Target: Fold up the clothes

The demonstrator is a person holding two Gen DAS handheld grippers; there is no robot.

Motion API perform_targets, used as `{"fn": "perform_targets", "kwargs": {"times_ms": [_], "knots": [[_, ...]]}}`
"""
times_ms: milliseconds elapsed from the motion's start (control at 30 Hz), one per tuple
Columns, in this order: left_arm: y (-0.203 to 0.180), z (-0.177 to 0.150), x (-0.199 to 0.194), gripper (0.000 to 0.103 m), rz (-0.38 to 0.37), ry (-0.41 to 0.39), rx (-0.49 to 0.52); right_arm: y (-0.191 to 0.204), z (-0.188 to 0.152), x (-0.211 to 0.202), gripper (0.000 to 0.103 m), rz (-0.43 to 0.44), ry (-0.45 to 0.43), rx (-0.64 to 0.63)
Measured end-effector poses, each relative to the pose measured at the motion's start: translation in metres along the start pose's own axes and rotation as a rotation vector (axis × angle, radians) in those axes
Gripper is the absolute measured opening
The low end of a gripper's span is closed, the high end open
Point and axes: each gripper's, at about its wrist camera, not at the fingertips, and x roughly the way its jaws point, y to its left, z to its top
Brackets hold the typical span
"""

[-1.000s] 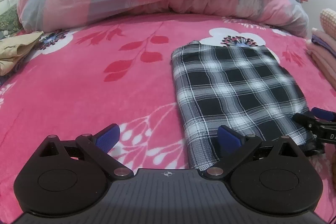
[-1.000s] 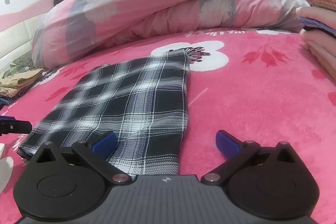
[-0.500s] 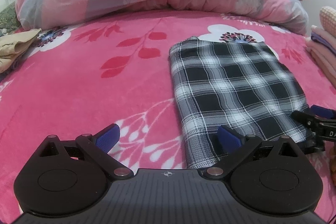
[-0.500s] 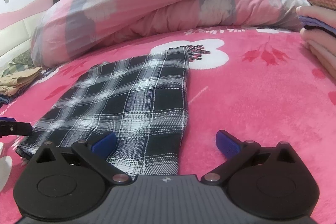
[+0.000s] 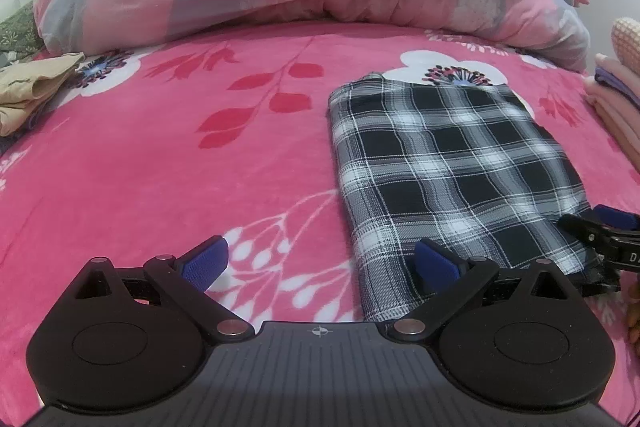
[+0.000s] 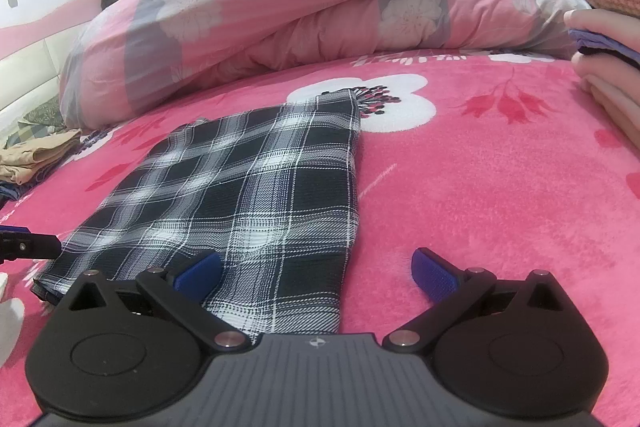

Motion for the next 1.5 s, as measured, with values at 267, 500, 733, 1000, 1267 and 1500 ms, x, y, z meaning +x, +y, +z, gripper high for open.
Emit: {"fn": "perform_targets", "kwargs": {"times_ms": [267, 500, 733, 1000, 1267, 1500], "knots": [[0.003, 0.004, -0.001, 0.102, 0.02, -0.002, -0.015, -0.001, 0.0, 0.0, 0.103, 0.001, -0.001, -0.001], [0.004, 0.007, -0.005, 0.103, 0.034, -0.014, -0.023, -0.001, 0.0, 0.0, 0.103, 0.001, -0.001, -0.001], [-0.001, 0.009, -0.011, 0.103, 0.059, -0.05, -0.024, -0.001, 0.0, 0.0, 0.103, 0.001, -0.001, -0.002], [-0.008, 0.013, -0.015, 0.103, 0.09, -0.069, -0.021, -0.001, 0.0, 0.0, 0.103, 0.001, -0.002, -0.003], [-0.012, 0.01, -0.014, 0.103, 0.108, -0.079, 0.022, -0.001, 0.0, 0.001, 0.103, 0.0, -0.002, -0.007], [-0.008, 0.025, -0.014, 0.103, 0.085, -0.12, 0.041, 0.0, -0.001, 0.0, 0.103, -0.001, -0.006, -0.01]]}}
